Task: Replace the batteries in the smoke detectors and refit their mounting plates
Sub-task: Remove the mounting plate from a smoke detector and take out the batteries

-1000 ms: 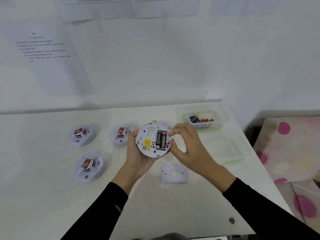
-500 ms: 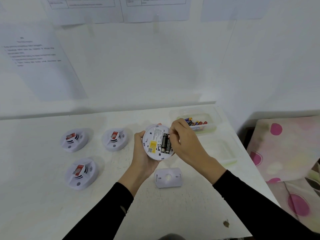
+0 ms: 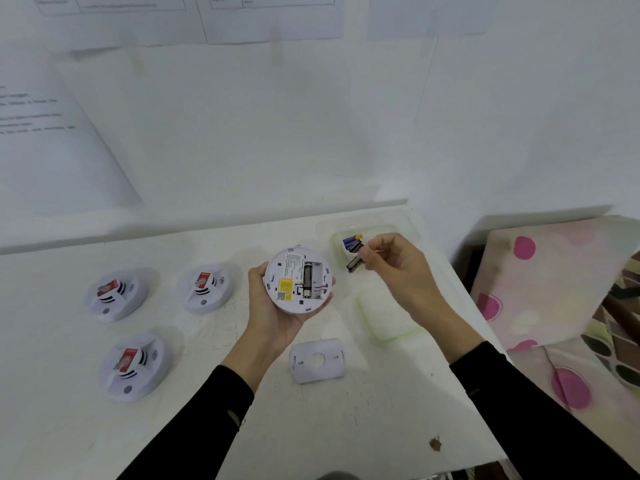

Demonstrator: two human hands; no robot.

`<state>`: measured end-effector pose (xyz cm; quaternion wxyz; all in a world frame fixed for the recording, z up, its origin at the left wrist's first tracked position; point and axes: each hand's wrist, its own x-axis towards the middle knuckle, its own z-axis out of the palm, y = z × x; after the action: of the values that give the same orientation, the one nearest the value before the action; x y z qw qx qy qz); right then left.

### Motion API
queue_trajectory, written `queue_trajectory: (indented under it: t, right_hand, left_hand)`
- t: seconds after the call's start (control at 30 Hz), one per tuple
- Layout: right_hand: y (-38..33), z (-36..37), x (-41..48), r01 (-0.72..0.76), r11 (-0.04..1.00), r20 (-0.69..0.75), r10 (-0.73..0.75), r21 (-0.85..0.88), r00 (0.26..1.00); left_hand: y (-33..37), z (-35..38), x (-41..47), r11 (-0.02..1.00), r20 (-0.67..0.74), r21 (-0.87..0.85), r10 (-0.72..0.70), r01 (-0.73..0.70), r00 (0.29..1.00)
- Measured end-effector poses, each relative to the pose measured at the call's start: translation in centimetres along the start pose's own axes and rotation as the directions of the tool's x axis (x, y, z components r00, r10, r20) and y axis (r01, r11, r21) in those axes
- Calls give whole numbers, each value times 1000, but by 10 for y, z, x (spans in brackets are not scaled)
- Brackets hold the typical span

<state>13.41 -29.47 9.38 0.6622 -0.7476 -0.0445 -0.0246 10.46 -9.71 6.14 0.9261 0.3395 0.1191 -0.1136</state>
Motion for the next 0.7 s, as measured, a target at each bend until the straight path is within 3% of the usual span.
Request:
queue_trajectory:
  t: [0.13,0.3,0.6,0.7]
  right_hand:
    - [38,-29,-1,-119,939,-80,99,-323,992]
    - [60,-31,-8,-118,797,23,163,-593,986]
    - [61,-30,-1,-43,625,103,197,-780,975]
    - [48,-22,-6,62,767,37,-51,-639,998]
  left_hand:
    - [-2,-2,1,1000,16,0,-8,8,1000]
    - [-6,0,3,998,3,-33,-44,44,999]
    - [-10,5,3,995,3,-52,-85,85,996]
    - [-10,5,2,995,2,-48,-87,87,996]
